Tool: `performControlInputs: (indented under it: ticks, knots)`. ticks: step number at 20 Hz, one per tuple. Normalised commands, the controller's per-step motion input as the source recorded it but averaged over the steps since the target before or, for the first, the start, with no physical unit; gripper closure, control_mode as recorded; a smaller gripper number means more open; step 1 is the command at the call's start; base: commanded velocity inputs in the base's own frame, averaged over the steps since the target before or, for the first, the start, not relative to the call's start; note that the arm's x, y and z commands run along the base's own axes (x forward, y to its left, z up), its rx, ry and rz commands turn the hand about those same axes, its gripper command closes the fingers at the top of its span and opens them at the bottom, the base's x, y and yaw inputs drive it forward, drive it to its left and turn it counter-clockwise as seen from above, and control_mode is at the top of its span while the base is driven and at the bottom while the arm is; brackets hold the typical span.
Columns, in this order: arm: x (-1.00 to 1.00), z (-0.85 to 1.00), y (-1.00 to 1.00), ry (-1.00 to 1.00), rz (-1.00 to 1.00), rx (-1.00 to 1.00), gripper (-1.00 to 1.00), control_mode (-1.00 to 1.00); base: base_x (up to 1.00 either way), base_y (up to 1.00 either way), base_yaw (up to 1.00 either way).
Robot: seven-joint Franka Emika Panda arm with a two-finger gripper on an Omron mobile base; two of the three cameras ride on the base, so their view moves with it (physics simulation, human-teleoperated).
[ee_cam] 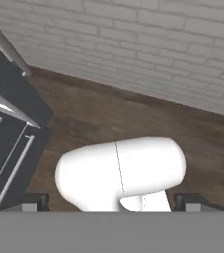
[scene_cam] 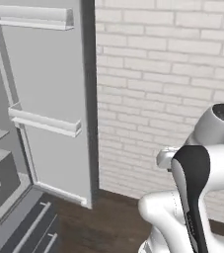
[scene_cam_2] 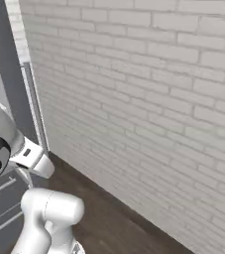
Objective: Place one corn and one fish in each tupperware on the nearby counter, to pack two identical lunches.
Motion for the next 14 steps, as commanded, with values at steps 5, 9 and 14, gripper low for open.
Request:
performControlInputs:
  ticks: [5, 9, 14]
  knots:
    - [0.0, 0.0, 0.0, 0.0, 0.0, 0.0, -1.0, 1.0, 0.41, 0.0, 0.97]
    - [0.0, 0.0, 0.0, 0.0, 0.0, 0.0, -1.0, 1.0, 0.0, 0.03, 0.91]
    - [0.0, 0.0, 0.0, 0.0, 0.0, 0.0, -1.0, 1.0, 0.0, 0.2, 0.84]
